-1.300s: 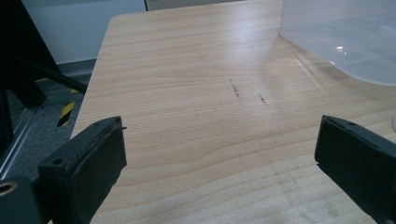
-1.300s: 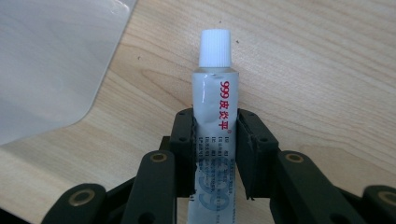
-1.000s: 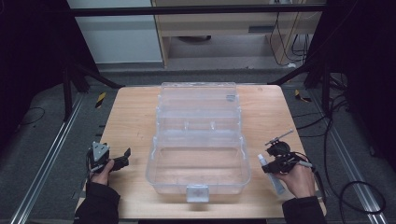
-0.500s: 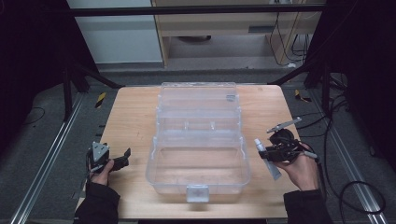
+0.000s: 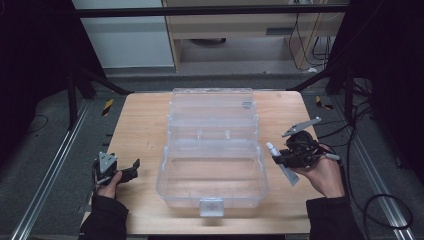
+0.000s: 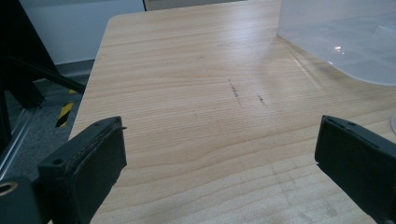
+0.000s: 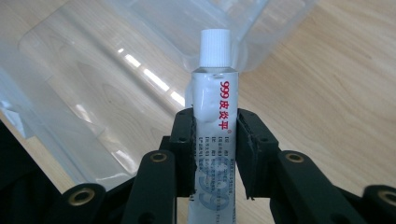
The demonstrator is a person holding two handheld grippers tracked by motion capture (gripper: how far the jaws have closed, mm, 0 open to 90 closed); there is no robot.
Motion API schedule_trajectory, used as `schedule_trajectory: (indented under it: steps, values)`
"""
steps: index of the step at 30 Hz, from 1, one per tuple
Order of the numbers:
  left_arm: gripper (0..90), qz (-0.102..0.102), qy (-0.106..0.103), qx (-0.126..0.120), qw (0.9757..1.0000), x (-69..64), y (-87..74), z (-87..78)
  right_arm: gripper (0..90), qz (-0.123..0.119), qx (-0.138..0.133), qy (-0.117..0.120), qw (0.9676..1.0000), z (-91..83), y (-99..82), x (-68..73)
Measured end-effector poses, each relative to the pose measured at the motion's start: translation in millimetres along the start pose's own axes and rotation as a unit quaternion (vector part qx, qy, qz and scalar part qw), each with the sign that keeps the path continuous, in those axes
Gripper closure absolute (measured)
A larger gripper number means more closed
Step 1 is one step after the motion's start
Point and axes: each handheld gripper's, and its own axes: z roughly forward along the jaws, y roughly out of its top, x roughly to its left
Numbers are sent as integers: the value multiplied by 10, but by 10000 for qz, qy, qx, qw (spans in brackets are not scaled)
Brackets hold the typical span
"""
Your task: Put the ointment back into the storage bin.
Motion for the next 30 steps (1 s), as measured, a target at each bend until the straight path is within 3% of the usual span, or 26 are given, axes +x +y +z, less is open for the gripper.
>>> schedule_trajectory:
  steps: [7,10,17,26,27,30]
  values:
    - [15,-6,-2,-4,10000,1,0,0,698,-296,-27,271,9992,-50,160,81]
    - [15,-5,-4,-3,10000,1,0,0,697,-582,3,467,9972,-34,261,140]
    - [15,-7,-6,2,10000,3,0,-1,698,-952,88,699,9930,17,409,237]
    - [15,-14,-12,-2,10000,4,0,0,697,-1588,390,938,9821,169,598,436]
    - [15,-14,-12,-2,10000,4,0,0,697,-1588,390,938,9821,169,598,436]
    - [15,-16,-12,-1,10000,4,0,0,697,-1793,437,1088,9768,252,630,495]
